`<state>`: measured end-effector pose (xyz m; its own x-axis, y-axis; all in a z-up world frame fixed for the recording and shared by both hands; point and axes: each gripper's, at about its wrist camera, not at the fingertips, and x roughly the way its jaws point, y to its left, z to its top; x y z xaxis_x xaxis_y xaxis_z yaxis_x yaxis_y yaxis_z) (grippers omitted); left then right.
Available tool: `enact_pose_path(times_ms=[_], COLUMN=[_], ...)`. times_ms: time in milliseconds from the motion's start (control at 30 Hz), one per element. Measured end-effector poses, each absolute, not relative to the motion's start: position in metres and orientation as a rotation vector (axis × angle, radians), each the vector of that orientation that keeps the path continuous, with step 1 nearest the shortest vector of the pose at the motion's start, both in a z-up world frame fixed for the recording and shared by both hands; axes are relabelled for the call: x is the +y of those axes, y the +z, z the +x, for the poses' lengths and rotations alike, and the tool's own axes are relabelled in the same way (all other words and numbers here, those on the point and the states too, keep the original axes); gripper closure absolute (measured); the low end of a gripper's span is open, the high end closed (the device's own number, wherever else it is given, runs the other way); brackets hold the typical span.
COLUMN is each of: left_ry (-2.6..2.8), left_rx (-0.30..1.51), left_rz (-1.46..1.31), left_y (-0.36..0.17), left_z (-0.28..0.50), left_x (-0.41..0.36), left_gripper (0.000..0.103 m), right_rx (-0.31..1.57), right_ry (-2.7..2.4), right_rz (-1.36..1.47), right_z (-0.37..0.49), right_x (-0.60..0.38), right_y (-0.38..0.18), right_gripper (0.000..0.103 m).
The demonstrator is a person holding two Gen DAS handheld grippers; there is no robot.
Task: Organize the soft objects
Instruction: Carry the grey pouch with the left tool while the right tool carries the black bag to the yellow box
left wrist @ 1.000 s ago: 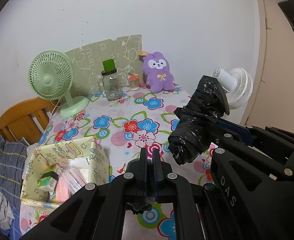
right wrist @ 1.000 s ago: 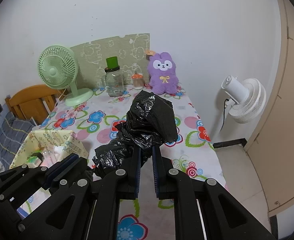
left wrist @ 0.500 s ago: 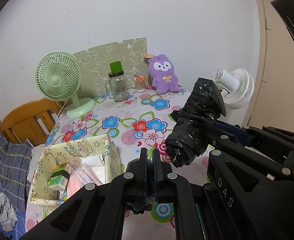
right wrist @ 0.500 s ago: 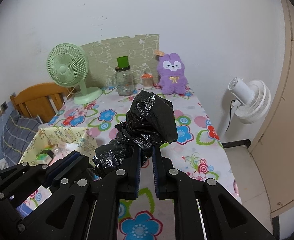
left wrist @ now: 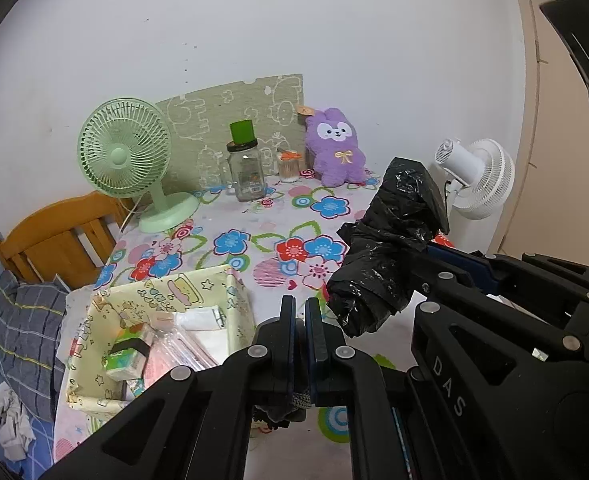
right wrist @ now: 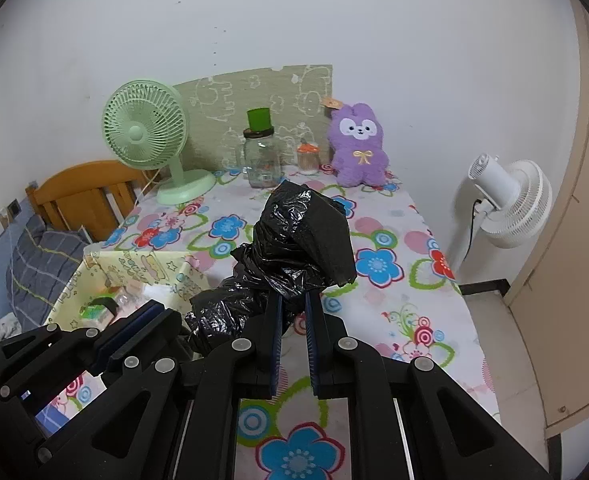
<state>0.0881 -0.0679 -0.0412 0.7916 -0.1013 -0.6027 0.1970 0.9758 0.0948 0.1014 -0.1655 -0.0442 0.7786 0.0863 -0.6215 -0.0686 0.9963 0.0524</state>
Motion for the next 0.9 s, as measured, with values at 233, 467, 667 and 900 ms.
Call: enact_pose_path(times_ms=[233,467,667,900], left_ry=[-0.140,-0.116,-0.095,-0.086], left_rx=[0.636,0.648,0.660,0.681], left_rz=[0.150,0.145,0.131,0.121], left_y=[-0.040,-0.043,-0.047,-0.054], left_z=[0.093,0.102,0.109,0.119], left_x=[-0.048,-0.026,-0.007,0.012], left_gripper=[0.102,0.102,0.102,0.101], right_rx=[0.670,0.680,0.691,0.714], right_ry=[0.110,0.146,0.179,0.207], right_rz=[0.019,0.029,0.024,0.015], right_z=[0.109,0.120,0.130,0.143], right_x=[-0.146,-0.123,-0.103,-0.082], right_y=[-0.044,-0.048,-0.053,-0.061], right_gripper=[0.089,0.089,0.089,0.089])
